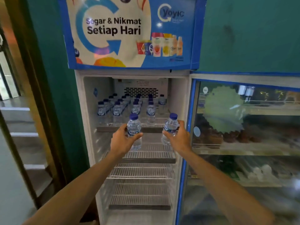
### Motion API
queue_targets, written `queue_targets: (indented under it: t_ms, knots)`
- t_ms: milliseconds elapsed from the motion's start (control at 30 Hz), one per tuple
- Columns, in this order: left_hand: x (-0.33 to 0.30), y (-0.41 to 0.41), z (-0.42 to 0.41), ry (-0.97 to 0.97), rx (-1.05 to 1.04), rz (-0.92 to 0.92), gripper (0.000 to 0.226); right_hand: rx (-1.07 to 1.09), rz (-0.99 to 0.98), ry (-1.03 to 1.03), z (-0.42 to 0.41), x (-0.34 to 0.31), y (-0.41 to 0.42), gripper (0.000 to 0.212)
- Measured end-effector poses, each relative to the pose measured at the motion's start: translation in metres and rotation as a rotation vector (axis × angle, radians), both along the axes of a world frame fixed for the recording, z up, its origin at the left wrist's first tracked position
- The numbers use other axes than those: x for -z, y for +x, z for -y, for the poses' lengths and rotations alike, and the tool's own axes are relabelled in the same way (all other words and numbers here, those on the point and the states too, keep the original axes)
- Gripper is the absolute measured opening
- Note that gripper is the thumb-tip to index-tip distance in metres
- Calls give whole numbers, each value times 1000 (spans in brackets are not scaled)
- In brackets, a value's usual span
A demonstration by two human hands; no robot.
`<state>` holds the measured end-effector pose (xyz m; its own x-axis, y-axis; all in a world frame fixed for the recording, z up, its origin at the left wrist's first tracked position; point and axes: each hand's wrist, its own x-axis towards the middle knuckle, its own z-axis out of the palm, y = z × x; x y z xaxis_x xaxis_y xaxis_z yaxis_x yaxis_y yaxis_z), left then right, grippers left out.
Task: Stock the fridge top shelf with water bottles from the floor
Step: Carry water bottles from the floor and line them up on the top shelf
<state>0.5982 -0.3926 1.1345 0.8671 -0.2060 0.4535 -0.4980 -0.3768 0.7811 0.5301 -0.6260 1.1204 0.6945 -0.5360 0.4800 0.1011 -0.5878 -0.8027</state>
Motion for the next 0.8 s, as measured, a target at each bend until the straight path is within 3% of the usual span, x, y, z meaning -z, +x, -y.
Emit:
queue_targets:
  t_ms: [233, 367, 567, 800]
  knots:
    - [11, 77, 46, 49, 75, 83, 58, 88, -15, -80, 39, -1, 96, 67]
    - [17, 108, 63, 21, 142, 35, 59, 97, -38, -61, 56, -5, 140, 67]
    - [20, 135, 85, 24, 191, 43, 42, 153, -44, -17, 88, -7, 191, 67]
    - [26, 159, 101, 45, 245, 69, 53, 119, -90, 21, 111, -2, 232, 65]
